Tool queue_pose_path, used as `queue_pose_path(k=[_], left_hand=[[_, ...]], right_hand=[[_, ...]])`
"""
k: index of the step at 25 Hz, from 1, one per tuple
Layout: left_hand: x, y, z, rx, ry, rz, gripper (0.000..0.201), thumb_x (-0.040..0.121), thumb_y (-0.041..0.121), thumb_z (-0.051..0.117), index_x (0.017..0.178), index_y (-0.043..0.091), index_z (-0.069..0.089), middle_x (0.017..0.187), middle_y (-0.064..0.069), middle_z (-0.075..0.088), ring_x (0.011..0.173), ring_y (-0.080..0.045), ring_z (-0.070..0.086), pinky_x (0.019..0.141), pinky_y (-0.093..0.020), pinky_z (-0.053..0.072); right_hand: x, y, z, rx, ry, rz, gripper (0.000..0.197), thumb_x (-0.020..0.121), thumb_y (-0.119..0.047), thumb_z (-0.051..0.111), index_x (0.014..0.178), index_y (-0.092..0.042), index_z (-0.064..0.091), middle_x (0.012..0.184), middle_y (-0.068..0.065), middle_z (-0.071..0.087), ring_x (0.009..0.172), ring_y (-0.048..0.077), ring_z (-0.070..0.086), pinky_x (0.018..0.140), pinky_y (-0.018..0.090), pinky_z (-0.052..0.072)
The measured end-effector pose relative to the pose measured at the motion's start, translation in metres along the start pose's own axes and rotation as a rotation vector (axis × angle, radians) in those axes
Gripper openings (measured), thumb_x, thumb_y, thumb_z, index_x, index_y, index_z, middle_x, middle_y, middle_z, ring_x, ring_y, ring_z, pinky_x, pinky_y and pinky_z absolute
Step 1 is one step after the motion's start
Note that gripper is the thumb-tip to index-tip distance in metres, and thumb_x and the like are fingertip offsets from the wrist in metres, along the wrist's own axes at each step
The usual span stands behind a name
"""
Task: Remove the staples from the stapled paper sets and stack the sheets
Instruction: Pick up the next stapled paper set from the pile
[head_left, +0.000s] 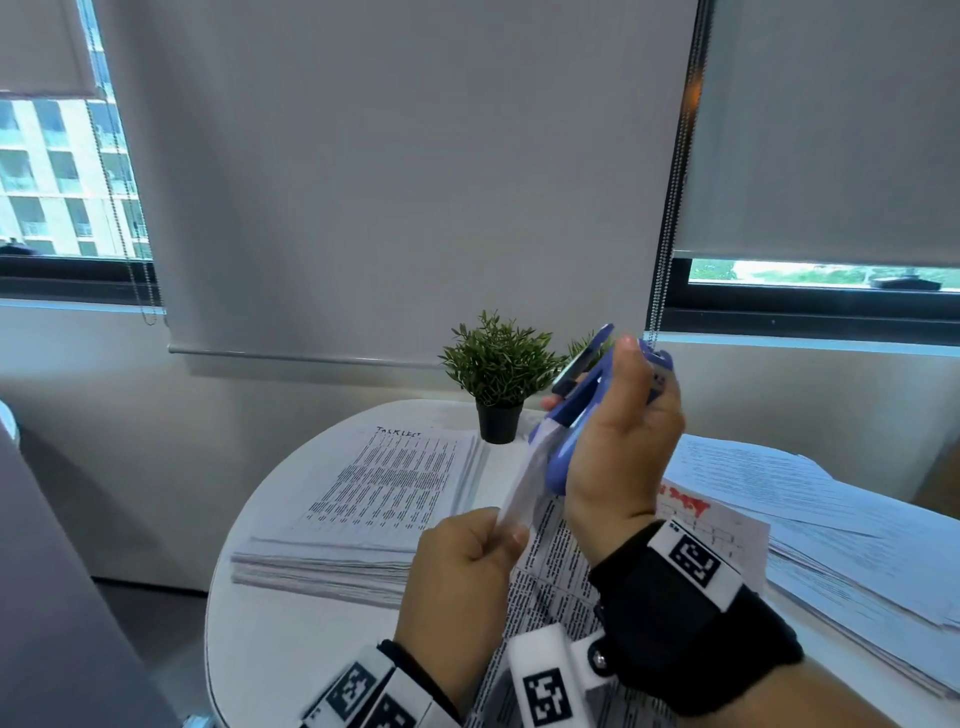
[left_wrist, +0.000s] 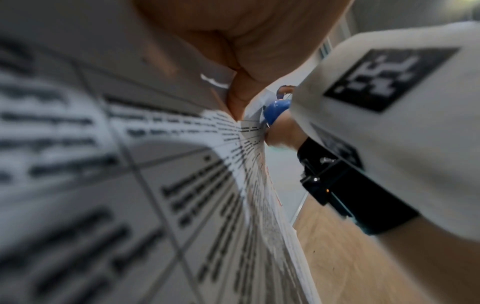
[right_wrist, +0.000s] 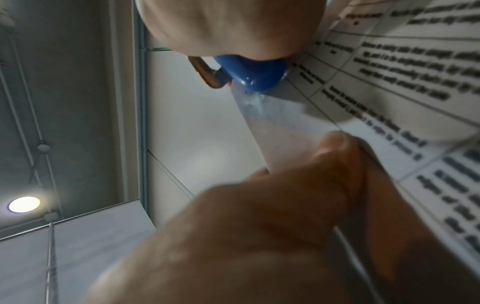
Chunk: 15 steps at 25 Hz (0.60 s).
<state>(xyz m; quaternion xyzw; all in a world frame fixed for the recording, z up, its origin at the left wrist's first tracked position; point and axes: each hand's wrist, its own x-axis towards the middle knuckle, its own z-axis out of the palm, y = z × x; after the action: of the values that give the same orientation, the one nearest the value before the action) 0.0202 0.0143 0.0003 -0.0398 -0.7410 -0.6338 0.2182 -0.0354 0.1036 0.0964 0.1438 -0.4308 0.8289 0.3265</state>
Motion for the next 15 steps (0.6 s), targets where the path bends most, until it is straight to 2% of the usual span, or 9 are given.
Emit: queue_pose_path(k=[2, 4, 6, 8, 10, 11, 12, 15], left_hand=[[0.000, 0.001, 0.000, 0.070, -0.013, 0.041, 0.035, 0.080, 0.033, 0.056, 0.061, 0.010, 0.037, 0.055, 0.001, 0.031, 0.057, -0.016, 0.027, 0.057, -0.035, 0.024], [-0.002, 0.002, 0.000, 0.109, -0.018, 0.069, 0.035, 0.081, 0.034, 0.055, 0.061, 0.011, 0.037, 0.054, 0.002, 0.031, 0.056, -0.016, 0.026, 0.056, -0.035, 0.024], [-0.003, -0.002, 0.000, 0.106, -0.032, 0.089, 0.035, 0.083, 0.035, 0.054, 0.062, 0.011, 0.039, 0.054, 0.002, 0.032, 0.056, -0.015, 0.027, 0.056, -0.034, 0.023], [-0.002, -0.010, -0.001, 0.078, -0.063, 0.075, 0.036, 0.084, 0.040, 0.055, 0.067, 0.008, 0.048, 0.055, -0.006, 0.039, 0.057, -0.015, 0.032, 0.057, -0.034, 0.027], [-0.005, -0.019, -0.005, 0.040, -0.092, 0.000, 0.035, 0.079, 0.043, 0.059, 0.074, 0.009, 0.056, 0.063, -0.019, 0.050, 0.061, -0.016, 0.041, 0.060, -0.036, 0.033], [-0.006, -0.025, -0.008, 0.026, -0.110, -0.048, 0.034, 0.076, 0.043, 0.062, 0.076, 0.009, 0.057, 0.066, -0.022, 0.051, 0.063, -0.017, 0.044, 0.062, -0.036, 0.034], [-0.008, -0.030, -0.013, 0.032, -0.128, -0.092, 0.034, 0.073, 0.042, 0.065, 0.075, 0.009, 0.056, 0.065, -0.019, 0.049, 0.064, -0.016, 0.045, 0.063, -0.034, 0.034], [-0.015, -0.039, -0.031, 0.179, -0.143, -0.173, 0.027, 0.068, 0.035, 0.064, 0.071, 0.009, 0.061, 0.058, 0.004, 0.052, 0.058, -0.012, 0.047, 0.061, -0.027, 0.033]], right_hand=[[0.001, 0.002, 0.002, -0.046, -0.026, 0.033, 0.038, 0.078, -0.057, 0.056, 0.076, -0.019, 0.053, 0.058, -0.002, 0.057, 0.049, 0.023, 0.059, 0.049, 0.036, 0.052], [0.002, 0.003, 0.003, -0.062, -0.033, 0.052, 0.041, 0.079, -0.059, 0.054, 0.070, -0.019, 0.051, 0.051, -0.006, 0.054, 0.043, 0.018, 0.057, 0.045, 0.032, 0.051], [0.004, 0.003, 0.005, -0.055, -0.023, 0.075, 0.042, 0.082, -0.057, 0.054, 0.065, -0.020, 0.049, 0.048, -0.004, 0.050, 0.038, 0.019, 0.051, 0.041, 0.030, 0.048], [0.006, 0.006, 0.005, -0.066, 0.009, 0.105, 0.041, 0.085, -0.053, 0.054, 0.064, -0.018, 0.048, 0.048, 0.000, 0.048, 0.038, 0.019, 0.048, 0.040, 0.030, 0.048], [0.009, 0.005, 0.004, -0.078, 0.043, 0.114, 0.040, 0.085, -0.051, 0.054, 0.064, -0.017, 0.049, 0.050, 0.002, 0.049, 0.039, 0.020, 0.049, 0.041, 0.030, 0.048], [0.012, 0.003, 0.003, -0.081, 0.061, 0.109, 0.039, 0.087, -0.049, 0.055, 0.064, -0.017, 0.050, 0.051, 0.003, 0.050, 0.039, 0.019, 0.050, 0.040, 0.029, 0.048], [0.016, 0.001, 0.002, -0.084, 0.075, 0.099, 0.039, 0.090, -0.047, 0.056, 0.064, -0.017, 0.050, 0.052, 0.003, 0.051, 0.040, 0.019, 0.051, 0.040, 0.028, 0.049], [0.029, -0.006, -0.001, -0.085, 0.097, 0.092, 0.039, 0.097, -0.039, 0.053, 0.066, -0.016, 0.049, 0.051, 0.000, 0.052, 0.041, 0.019, 0.052, 0.044, 0.029, 0.051]])
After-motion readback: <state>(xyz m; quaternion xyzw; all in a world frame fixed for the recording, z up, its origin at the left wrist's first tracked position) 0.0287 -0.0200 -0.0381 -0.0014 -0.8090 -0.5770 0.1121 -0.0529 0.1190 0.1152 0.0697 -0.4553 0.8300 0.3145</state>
